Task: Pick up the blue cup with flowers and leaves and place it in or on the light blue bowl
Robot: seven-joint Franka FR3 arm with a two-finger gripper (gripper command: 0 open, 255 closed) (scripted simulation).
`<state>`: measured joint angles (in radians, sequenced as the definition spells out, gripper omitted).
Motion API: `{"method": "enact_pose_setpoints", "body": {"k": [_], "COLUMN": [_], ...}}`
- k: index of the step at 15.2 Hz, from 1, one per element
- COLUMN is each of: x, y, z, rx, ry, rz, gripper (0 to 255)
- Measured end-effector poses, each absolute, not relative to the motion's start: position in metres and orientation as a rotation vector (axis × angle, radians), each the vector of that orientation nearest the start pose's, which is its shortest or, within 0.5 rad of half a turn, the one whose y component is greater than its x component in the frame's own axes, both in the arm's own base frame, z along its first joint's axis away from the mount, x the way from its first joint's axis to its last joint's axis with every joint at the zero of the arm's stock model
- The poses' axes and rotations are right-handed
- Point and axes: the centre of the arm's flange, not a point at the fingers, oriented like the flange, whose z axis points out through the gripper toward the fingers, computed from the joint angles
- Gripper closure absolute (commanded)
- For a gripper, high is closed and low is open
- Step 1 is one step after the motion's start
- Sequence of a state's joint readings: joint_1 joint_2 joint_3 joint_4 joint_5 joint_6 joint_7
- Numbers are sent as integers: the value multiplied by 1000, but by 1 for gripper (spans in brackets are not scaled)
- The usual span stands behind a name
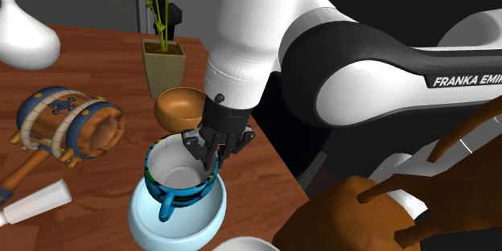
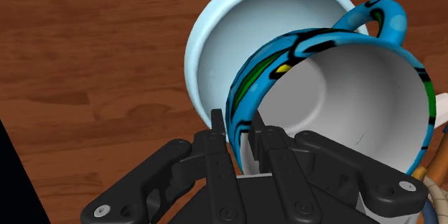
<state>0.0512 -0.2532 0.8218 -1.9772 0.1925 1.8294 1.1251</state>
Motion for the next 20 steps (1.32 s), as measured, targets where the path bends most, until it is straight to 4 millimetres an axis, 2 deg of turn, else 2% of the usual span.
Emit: {"method": "enact_pose_setpoints", "body": {"k": [2,3,9,14,20], "x": [293,293,293,291,292], "y": [421,421,421,421,420], "z": [541,541,541,587,591], "rx": [-3077,-3077,-3076,-3076,-3077], "ry": [484,484,484,483,484], "rz": [-23,-23,-24,-25,-24], "gripper": [255,0,0,0,0]}}
